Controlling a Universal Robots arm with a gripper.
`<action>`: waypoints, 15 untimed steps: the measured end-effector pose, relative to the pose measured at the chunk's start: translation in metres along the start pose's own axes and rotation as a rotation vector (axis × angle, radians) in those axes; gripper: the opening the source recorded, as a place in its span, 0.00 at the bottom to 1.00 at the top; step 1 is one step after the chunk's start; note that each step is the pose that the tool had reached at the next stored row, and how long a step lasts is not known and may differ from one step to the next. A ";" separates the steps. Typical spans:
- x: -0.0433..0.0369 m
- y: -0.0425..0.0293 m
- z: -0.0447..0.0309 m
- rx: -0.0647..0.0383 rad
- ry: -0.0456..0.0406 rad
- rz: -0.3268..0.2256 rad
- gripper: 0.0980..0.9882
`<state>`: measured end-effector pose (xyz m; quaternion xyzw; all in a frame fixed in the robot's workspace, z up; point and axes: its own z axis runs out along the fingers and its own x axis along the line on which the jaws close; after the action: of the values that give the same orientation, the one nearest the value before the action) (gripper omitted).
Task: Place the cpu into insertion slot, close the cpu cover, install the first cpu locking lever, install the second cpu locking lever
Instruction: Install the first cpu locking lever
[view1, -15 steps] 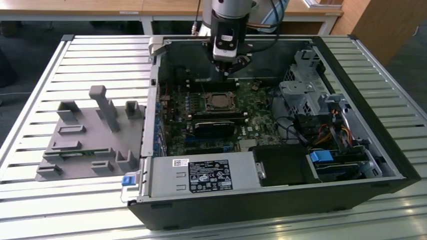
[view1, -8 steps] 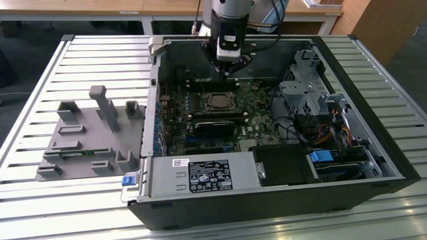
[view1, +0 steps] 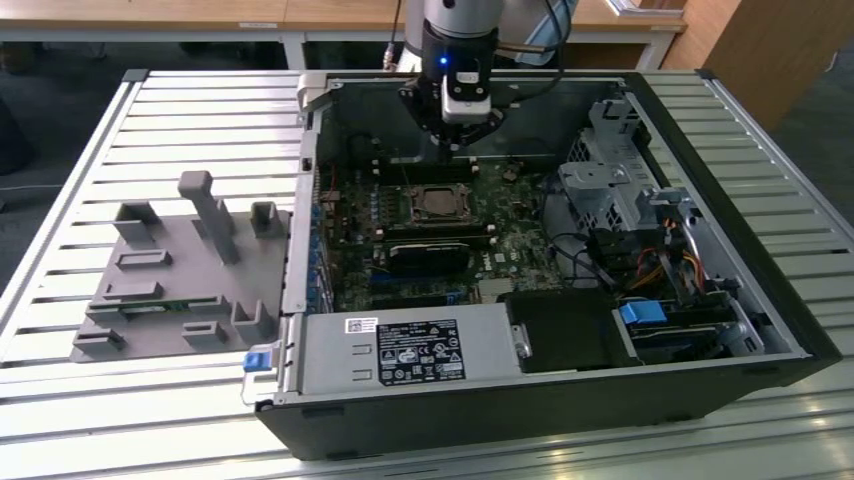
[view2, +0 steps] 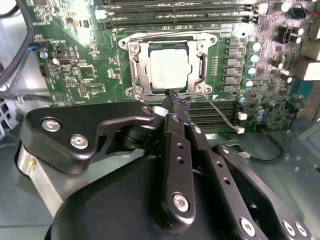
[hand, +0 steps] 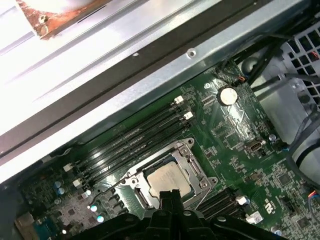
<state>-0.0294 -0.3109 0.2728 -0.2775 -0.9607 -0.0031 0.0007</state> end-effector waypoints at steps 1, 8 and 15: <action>0.0000 0.0000 0.0000 0.000 0.0001 -0.010 0.01; -0.0001 0.0000 0.0005 -0.003 0.0015 -0.083 0.01; -0.0001 0.0000 0.0013 -0.004 0.0032 -0.204 0.01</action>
<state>-0.0293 -0.3109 0.2714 -0.1781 -0.9840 -0.0053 0.0014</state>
